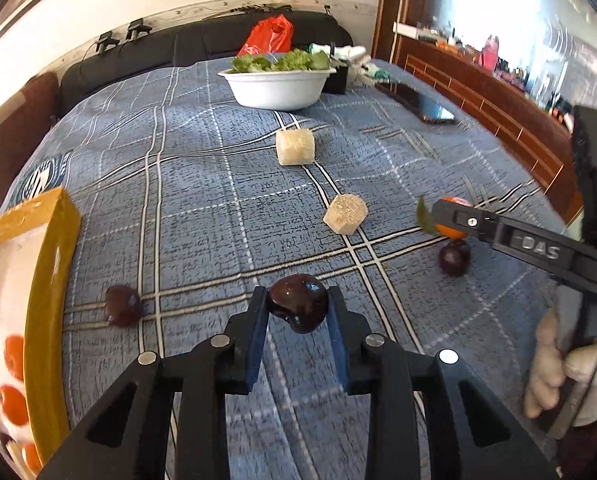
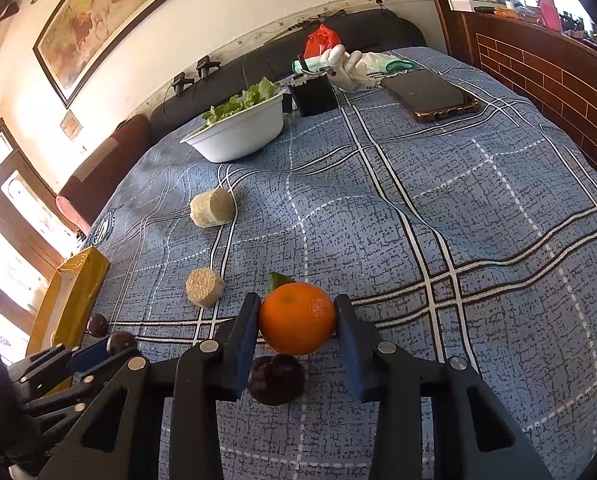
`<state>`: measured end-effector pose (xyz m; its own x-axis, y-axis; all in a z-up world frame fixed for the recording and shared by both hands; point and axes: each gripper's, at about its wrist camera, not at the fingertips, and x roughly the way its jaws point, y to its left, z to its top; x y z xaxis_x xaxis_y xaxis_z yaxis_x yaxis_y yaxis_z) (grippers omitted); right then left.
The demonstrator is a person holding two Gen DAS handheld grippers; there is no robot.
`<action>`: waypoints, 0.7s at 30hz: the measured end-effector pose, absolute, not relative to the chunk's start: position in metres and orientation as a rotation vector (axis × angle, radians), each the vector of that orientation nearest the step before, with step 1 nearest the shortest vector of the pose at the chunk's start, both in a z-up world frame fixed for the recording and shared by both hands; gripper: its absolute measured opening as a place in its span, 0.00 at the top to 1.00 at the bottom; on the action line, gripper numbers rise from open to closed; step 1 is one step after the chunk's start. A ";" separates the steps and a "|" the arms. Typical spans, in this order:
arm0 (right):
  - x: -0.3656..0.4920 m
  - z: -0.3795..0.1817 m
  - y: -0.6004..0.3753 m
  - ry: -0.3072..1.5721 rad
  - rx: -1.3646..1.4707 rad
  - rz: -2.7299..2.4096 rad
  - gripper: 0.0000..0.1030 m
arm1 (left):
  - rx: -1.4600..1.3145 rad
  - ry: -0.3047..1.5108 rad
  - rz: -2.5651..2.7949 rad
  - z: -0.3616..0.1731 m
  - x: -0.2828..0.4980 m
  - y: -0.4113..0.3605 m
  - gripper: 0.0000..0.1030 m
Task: Organize fruits
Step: 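Carry the plum into the tray and open the left tool while the right tool drops its mandarin there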
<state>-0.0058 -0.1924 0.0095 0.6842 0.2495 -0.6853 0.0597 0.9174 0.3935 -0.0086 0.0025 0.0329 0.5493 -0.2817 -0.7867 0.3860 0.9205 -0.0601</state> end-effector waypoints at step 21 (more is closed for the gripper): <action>-0.031 0.041 -0.185 0.745 0.442 0.138 0.60 | -0.146 0.766 -0.302 0.089 -0.077 0.101 0.73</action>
